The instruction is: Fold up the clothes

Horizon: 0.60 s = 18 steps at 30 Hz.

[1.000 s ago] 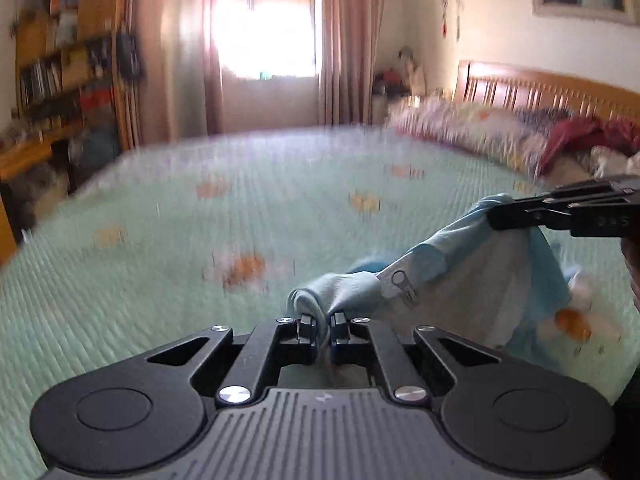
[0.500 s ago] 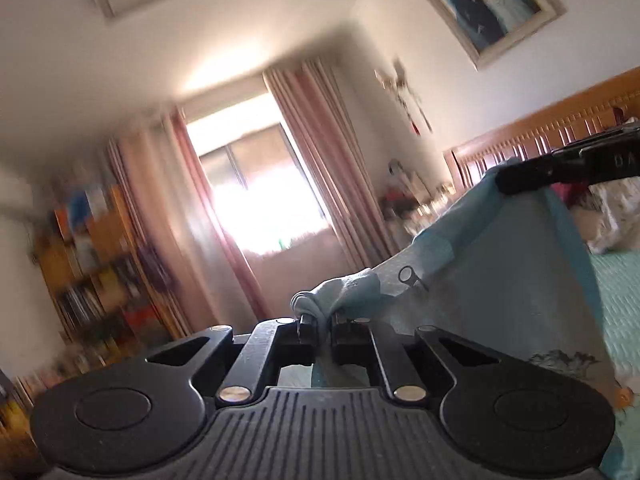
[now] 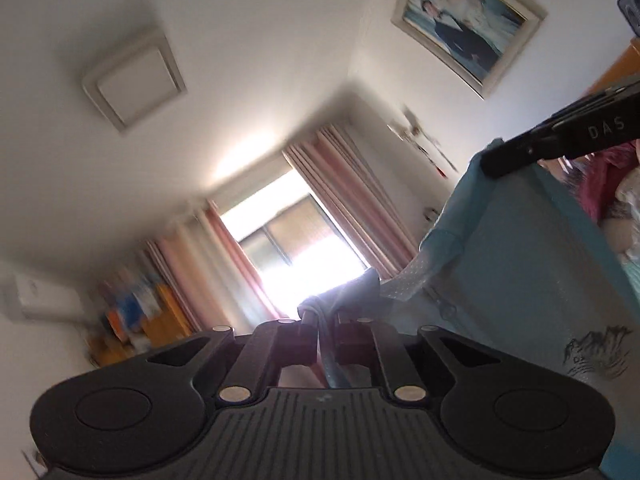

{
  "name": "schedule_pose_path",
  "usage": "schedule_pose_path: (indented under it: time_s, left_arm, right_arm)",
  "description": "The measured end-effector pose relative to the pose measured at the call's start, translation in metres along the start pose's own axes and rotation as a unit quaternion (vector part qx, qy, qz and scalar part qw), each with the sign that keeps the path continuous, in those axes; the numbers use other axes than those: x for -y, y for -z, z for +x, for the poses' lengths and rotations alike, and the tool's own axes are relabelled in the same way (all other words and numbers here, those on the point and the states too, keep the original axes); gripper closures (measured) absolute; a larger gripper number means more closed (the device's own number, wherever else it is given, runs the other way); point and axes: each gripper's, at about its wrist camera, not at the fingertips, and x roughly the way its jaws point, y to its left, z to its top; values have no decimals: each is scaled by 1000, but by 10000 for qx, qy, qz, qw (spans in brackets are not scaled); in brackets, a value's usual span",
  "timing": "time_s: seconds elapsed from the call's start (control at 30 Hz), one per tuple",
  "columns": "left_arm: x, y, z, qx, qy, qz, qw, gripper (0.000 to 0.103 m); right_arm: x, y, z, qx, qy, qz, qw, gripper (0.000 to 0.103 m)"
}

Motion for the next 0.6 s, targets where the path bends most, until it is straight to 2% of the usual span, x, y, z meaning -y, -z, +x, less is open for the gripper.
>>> schedule_pose_path:
  time_s: [0.1,0.17,0.23,0.33,0.43,0.5,0.6]
  left_arm:
    - [-20,-42,-9,250,-399,-152,9988,92]
    - [-18,-47,-16,258,-517,-190,9981,89]
    - [-8,-43,-20,160,-499,-192,9984,89]
    - [15,-15,-12,-269,-28,-350,9990,89]
    - [35,12,2,-636,203,-338,9972,89]
    - [30,7,1,-540,57,-369,9978,89]
    - [19,-3,-2,-359,-189,-441,9982,86]
  right_arm:
    - [-2,-45,-8,444,-50,-313,9985,98]
    - [-4,-64,-16,695,-50,-502,9963,98]
    - [-4,-61,-19,627,-35,-575,9964,98]
    - [1,-36,-19,210,-27,-520,9984,98]
    - [1,-15,-18,-188,-30,-462,9988,98]
    - [-4,-7,-16,-361,-31,-491,9981,98]
    - [-6,-20,-13,-216,0,-525,9984,98]
